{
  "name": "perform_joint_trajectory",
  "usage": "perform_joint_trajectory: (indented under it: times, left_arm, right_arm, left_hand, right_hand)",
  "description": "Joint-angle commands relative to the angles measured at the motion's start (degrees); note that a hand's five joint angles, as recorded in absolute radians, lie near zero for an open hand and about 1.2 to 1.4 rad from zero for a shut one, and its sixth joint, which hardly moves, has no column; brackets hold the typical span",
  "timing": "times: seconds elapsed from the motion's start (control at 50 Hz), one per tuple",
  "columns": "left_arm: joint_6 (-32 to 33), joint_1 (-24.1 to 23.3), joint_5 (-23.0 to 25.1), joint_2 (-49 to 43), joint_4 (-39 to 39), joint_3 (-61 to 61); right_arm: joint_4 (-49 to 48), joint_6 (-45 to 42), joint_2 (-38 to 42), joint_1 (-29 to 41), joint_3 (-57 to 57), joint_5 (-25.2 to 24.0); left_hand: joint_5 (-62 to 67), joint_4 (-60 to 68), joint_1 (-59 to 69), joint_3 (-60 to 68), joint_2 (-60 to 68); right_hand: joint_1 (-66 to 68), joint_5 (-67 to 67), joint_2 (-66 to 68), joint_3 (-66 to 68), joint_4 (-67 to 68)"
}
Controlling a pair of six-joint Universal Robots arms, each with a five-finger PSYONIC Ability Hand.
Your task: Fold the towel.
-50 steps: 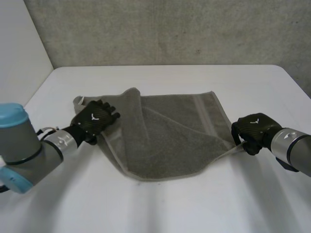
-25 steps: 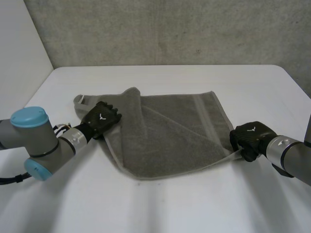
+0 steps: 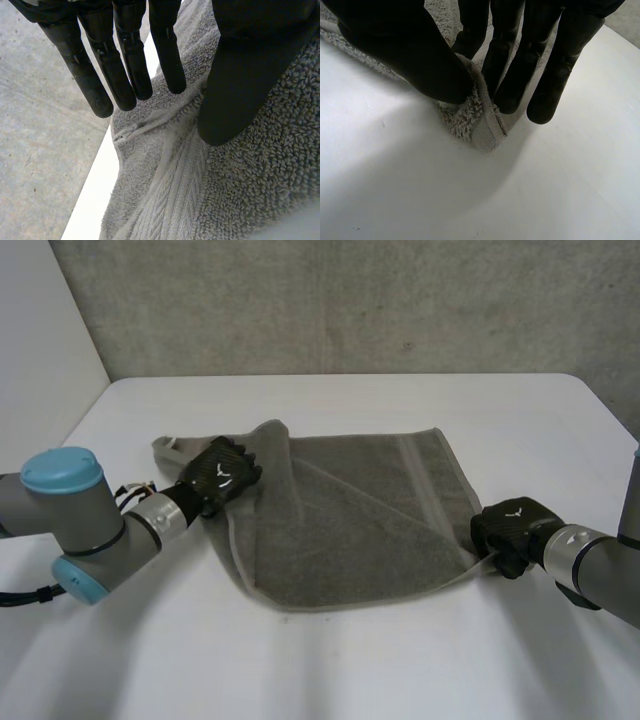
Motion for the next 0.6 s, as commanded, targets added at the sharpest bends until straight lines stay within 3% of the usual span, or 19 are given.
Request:
perform_joint_trajectory:
  times: [0.02, 0.14, 0.42, 0.52, 0.6]
  left_arm:
    - [0.15, -0.46, -0.06, 0.35, -0.11, -0.45]
    - [0.15, -0.64, -0.32, 3.86, -0.38, -1.95]
    - [-0.90, 2.35, -0.94, 27.86, -3.45, -18.82]
    - [-0.73, 4.81, -1.03, 35.77, -11.01, -23.57]
    - [-1.25, 8.93, -1.11, 42.60, -23.10, -23.75]
  right_arm:
    - [0.00, -0.02, 0.16, 0.00, -0.10, 0.00]
    - [0.18, -0.02, -0.10, 0.00, -0.45, 0.18]
    - [4.12, 0.07, -7.82, -0.18, -2.56, 0.27]
    - [8.77, 0.07, -12.92, -1.05, -5.71, 0.09]
    - [11.78, 0.07, -17.86, -1.58, -8.80, 0.00]
  left_hand:
    - [37.16, 37.00, 37.02, 37.05, 37.03]
    - [37.29, 37.13, 37.15, 37.18, 37.16]
    - [37.29, 37.13, 37.15, 37.18, 37.16]
    - [37.29, 37.13, 37.15, 37.18, 37.16]
    - [37.29, 37.13, 37.15, 37.18, 37.16]
  right_hand:
    - [0.18, 10.60, 10.47, 10.40, 10.28]
    - [0.18, 10.60, 10.47, 10.40, 10.28]
    - [0.18, 10.60, 10.47, 10.40, 10.28]
    - [0.18, 10.60, 10.47, 10.40, 10.28]
    - [0.18, 10.60, 10.47, 10.40, 10.28]
